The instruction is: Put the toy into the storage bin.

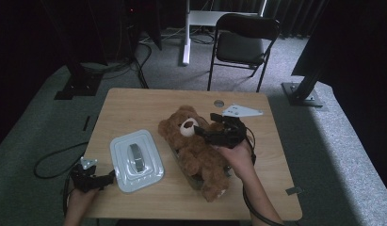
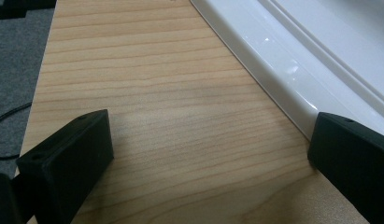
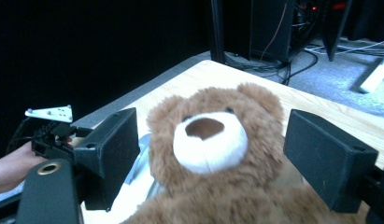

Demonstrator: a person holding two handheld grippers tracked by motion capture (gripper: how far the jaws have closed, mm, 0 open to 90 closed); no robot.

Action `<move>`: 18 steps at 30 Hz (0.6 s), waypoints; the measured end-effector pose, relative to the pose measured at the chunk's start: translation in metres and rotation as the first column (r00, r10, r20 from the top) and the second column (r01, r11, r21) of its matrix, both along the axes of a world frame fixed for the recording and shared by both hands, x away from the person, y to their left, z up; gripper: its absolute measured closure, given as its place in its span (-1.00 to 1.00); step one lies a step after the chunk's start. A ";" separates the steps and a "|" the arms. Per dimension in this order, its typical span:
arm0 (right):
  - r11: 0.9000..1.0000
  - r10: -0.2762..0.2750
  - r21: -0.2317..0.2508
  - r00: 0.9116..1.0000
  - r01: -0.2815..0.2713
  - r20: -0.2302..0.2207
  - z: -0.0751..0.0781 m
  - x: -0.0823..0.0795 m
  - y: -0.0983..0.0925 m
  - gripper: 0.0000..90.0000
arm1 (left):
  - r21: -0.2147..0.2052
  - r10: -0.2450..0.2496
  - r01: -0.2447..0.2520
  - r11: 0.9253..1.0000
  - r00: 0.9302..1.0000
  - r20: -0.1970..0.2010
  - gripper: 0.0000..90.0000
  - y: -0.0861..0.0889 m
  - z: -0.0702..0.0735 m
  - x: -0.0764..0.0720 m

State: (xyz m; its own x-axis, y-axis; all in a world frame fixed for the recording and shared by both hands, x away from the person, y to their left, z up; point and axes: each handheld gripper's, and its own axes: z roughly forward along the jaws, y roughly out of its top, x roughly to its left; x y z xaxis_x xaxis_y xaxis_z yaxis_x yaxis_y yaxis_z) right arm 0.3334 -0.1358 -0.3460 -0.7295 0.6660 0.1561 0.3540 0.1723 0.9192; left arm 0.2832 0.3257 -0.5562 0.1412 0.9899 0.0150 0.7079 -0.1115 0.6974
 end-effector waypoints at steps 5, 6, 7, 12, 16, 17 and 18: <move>0.999 0.025 -0.030 1.000 -0.025 -0.002 0.006 0.011 0.017 -0.58 | 0.000 0.000 0.000 1.000 1.000 0.000 -0.98 0.000 0.000 0.000; 0.999 0.026 -0.035 1.000 -0.026 -0.008 0.006 0.014 0.020 -0.57 | -0.001 0.000 0.000 1.000 1.000 0.000 -0.98 0.000 0.000 0.000; 0.999 0.030 -0.040 0.999 -0.030 -0.014 0.007 0.016 0.023 -0.54 | 0.000 0.000 0.000 1.000 1.000 0.000 -0.98 0.000 0.000 0.000; 0.999 0.028 -0.042 0.999 -0.030 -0.046 0.005 0.033 0.033 -0.52 | 0.000 0.000 0.000 1.000 1.000 0.000 -0.98 0.000 0.000 0.000; 0.998 0.014 -0.057 0.997 -0.019 -0.078 0.000 0.047 0.039 -0.52 | 0.000 0.001 -0.001 1.000 1.000 0.001 -0.98 0.000 0.000 0.000; 0.998 0.013 -0.060 0.996 -0.019 -0.090 -0.002 0.050 0.040 -0.52 | 0.000 0.001 -0.001 1.000 1.000 0.001 -0.98 0.000 0.000 0.000; 0.997 0.010 -0.069 0.995 -0.017 -0.099 -0.004 0.052 0.042 -0.52 | -0.001 0.000 0.000 1.000 1.000 0.001 -0.98 0.000 0.000 0.000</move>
State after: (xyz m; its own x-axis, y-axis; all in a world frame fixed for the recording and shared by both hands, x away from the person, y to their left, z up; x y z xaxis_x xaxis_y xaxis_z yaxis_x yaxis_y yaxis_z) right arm 0.3859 -0.0939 -0.3502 -0.7221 0.6677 0.1810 0.4393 0.2405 0.8655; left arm 0.2833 0.3257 -0.5563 0.1407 0.9900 0.0146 0.7069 -0.1107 0.6986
